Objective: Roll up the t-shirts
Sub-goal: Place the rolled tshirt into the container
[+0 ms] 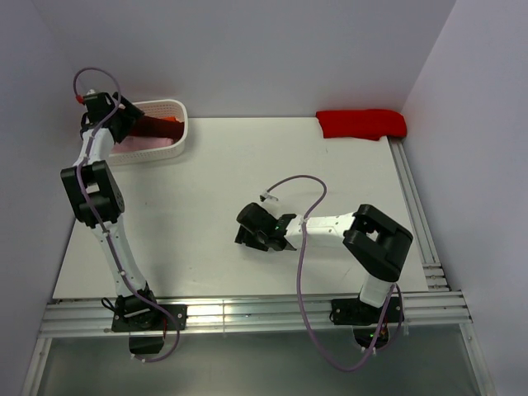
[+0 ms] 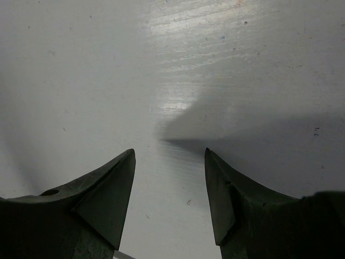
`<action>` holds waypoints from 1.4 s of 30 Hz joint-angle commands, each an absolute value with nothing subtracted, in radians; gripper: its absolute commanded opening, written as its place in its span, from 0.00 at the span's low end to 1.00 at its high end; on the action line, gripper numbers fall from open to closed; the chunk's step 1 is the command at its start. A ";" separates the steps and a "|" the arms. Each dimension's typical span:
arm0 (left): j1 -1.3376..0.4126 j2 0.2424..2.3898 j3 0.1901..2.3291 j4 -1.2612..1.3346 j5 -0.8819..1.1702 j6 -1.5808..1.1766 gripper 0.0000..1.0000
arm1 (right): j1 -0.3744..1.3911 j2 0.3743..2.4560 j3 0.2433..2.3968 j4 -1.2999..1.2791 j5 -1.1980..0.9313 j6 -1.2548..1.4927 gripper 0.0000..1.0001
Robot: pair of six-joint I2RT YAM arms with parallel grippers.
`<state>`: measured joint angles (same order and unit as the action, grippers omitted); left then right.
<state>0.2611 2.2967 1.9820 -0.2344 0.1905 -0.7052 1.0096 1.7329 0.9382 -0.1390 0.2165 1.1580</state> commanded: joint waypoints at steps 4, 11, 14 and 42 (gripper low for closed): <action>0.259 2.198 2.008 -0.250 0.129 -0.719 0.99 | 1.003 1.766 0.956 -0.164 0.212 1.141 0.62; 0.256 2.155 2.005 -0.271 0.144 -0.687 0.99 | 1.003 1.750 0.954 -0.167 0.218 1.137 0.63; 0.256 2.128 2.017 -0.298 0.170 -0.640 0.99 | 1.003 1.737 0.954 -0.167 0.219 1.135 0.63; -0.004 1.270 1.082 -0.575 0.661 0.160 0.99 | 0.996 1.165 0.766 -0.196 0.535 1.146 0.77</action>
